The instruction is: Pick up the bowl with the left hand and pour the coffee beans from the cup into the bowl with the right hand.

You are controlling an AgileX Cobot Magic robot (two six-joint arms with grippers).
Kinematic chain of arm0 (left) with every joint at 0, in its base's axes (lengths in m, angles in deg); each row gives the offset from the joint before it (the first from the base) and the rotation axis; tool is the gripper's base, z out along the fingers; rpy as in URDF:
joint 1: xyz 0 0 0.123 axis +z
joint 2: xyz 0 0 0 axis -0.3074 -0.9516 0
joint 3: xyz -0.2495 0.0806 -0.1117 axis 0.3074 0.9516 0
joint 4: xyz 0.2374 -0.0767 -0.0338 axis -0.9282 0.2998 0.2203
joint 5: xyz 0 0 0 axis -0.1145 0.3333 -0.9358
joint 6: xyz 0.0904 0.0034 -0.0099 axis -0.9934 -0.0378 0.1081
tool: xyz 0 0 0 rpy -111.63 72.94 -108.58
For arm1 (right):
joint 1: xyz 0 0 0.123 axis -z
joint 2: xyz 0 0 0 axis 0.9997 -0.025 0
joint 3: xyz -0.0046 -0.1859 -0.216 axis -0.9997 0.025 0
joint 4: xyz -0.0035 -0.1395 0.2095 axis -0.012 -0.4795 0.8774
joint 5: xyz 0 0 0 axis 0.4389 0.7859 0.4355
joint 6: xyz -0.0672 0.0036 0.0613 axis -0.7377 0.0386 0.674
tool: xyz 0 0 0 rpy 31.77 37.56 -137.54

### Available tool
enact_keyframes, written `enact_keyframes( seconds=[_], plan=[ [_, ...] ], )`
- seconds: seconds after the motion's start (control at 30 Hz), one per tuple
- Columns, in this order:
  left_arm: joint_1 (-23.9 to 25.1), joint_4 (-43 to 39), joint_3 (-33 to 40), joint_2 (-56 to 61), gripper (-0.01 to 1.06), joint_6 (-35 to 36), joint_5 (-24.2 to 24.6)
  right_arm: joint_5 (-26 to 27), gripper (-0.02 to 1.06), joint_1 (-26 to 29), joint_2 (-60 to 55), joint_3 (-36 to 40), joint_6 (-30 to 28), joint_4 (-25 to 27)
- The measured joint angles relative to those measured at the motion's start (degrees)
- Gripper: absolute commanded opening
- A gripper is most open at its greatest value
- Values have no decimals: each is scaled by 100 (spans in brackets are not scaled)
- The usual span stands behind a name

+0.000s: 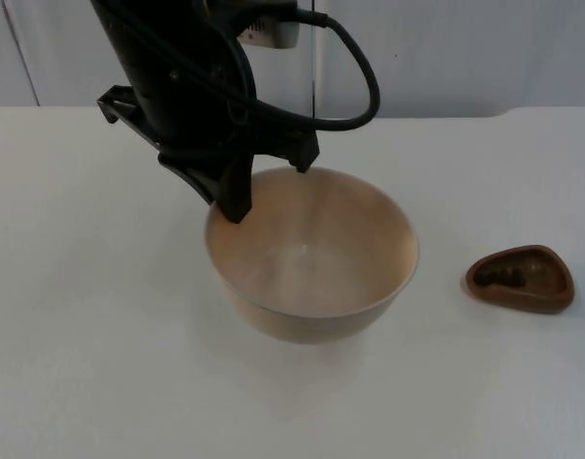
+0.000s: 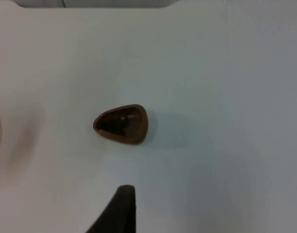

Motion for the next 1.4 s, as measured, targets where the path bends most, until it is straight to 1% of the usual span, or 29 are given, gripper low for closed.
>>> enact_keyframes(
  seconds=[0.03, 0.2, 0.23, 0.3, 0.47, 0.5, 0.7, 0.83, 1.0, 1.1, 1.13, 1.27, 1.4],
  plan=[
    [0, 0, 0, 0, 0, 0, 0, 0, 105, 0, 0, 0, 0, 0],
    [0, 12, 0, 0, 0, 0, 0, 0, 105, 0, -1214, -554, 10, 0],
    [0, 12, 0, 0, 0, 0, 0, 0, 105, 0, -1214, -554, 10, 0],
    [0, 12, 0, 0, 0, 0, 0, 0, 105, 0, -1712, -756, 10, 0],
    [0, 21, 0, 0, 0, 0, 0, 0, 105, 0, -2532, -1197, -11, 0],
    [0, 21, 0, 0, 0, 0, 0, 0, 105, 0, -2532, -1197, -11, 0],
    [0, 21, 0, 0, 0, 0, -7, 37, 105, 0, -3458, -1697, -78, 0],
    [0, 24, 0, 0, 0, 0, -7, 37, 105, 0, -3852, -1914, -93, 13],
    [0, 35, 0, 0, 0, 0, -15, 0, 105, -276, -4252, -2144, -65, 0],
    [0, 35, 0, 0, 0, -3, -15, -31, 104, -702, -4705, -2375, 176, -134],
    [0, 35, 0, 0, 0, -3, -15, -31, 104, -702, -4705, -2375, 176, -134],
    [0, 35, 0, 0, 0, -3, -15, -129, 104, -1144, -5356, -2718, 539, -392],
    [0, 35, 0, 0, 0, -3, -15, -221, 104, -1405, -5818, -3016, 752, -524]
  ],
)
